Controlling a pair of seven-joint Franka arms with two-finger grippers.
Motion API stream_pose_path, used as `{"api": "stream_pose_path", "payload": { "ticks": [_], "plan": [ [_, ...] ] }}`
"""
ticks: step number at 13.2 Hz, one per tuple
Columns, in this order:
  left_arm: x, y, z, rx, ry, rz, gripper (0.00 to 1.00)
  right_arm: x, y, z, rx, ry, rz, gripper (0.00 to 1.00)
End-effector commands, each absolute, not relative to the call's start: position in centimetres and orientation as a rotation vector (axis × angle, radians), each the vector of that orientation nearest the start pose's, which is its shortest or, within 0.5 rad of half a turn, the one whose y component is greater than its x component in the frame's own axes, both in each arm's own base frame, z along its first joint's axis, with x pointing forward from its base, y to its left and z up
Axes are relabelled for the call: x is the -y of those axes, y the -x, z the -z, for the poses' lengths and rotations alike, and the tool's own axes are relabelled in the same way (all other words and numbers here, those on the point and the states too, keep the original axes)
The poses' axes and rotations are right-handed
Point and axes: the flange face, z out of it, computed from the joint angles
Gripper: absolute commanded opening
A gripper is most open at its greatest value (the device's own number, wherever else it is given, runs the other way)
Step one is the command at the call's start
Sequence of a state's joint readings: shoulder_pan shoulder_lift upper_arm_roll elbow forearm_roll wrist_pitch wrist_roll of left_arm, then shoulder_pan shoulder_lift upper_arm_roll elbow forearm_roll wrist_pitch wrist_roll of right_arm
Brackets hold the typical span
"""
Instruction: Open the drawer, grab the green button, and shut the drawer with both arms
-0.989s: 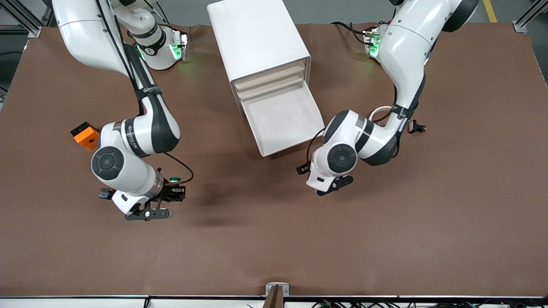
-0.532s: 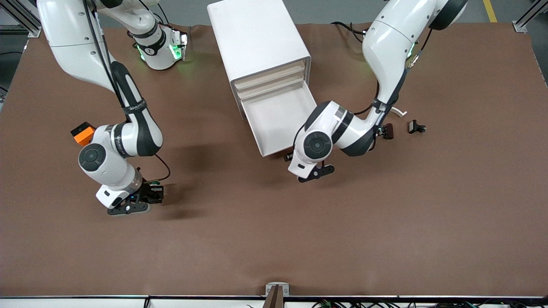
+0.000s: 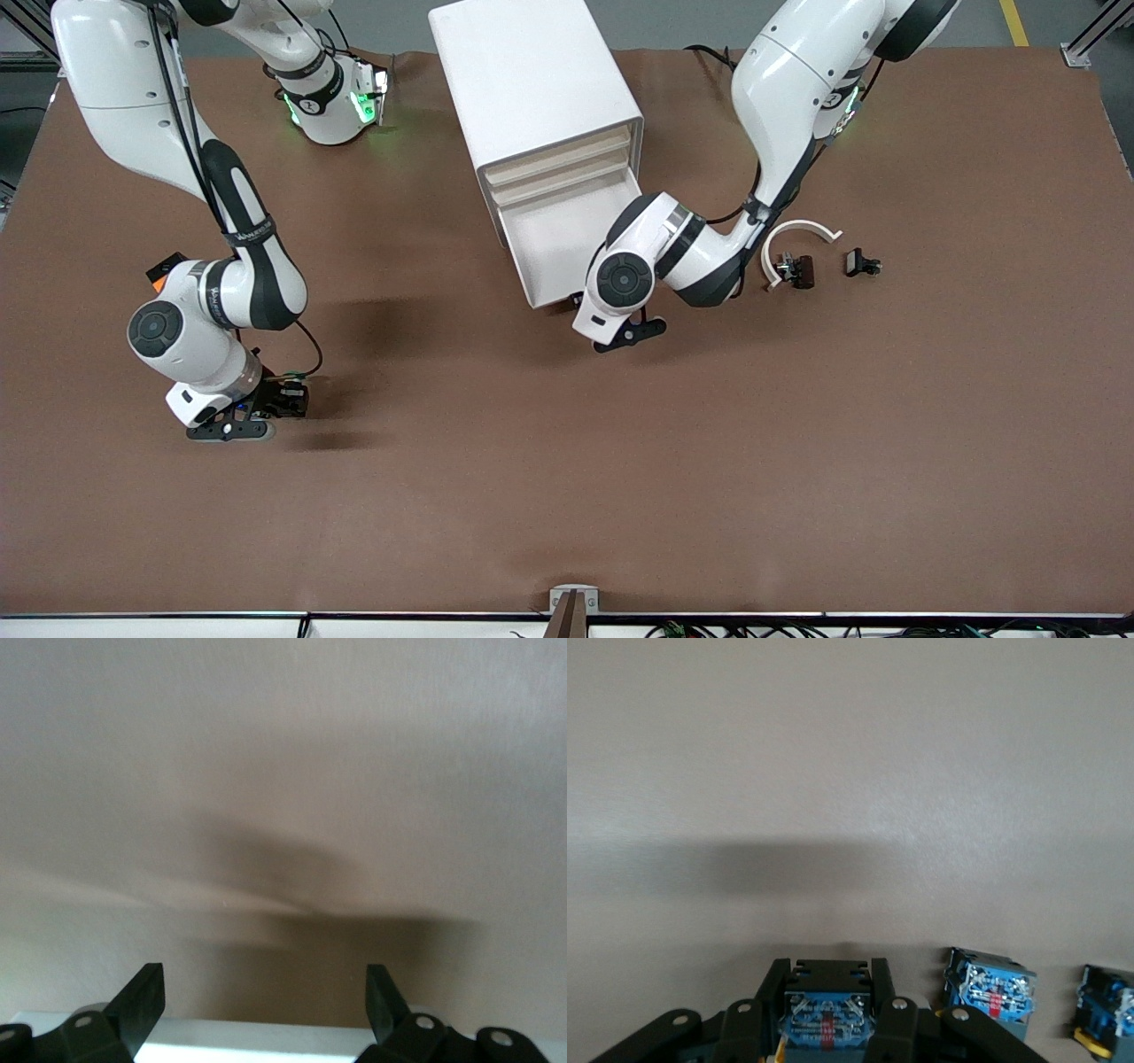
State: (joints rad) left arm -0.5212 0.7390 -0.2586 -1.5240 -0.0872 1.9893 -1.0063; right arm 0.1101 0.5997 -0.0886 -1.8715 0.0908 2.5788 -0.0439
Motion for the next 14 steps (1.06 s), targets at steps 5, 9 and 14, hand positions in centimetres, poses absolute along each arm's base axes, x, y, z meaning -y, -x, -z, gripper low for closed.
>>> {"api": "stream_pose_path", "payload": {
  "ticks": [5, 9, 14],
  "plan": [
    [48.3, -46.6, -21.9, 0.543, 2.962, -0.612, 1.00, -1.6, -64.8, -18.7, -0.099, 3.121, 0.166, 0.00],
    [49.7, -44.7, -22.0, 0.604, 2.918, -0.724, 1.00, -2.0, -65.3, -18.7, -0.114, 3.119, 0.175, 0.00],
    [50.9, -43.1, -22.6, 0.654, 2.887, -0.858, 1.00, -1.9, -65.8, -18.2, -0.115, 3.120, 0.180, 0.00]
  ]
}}
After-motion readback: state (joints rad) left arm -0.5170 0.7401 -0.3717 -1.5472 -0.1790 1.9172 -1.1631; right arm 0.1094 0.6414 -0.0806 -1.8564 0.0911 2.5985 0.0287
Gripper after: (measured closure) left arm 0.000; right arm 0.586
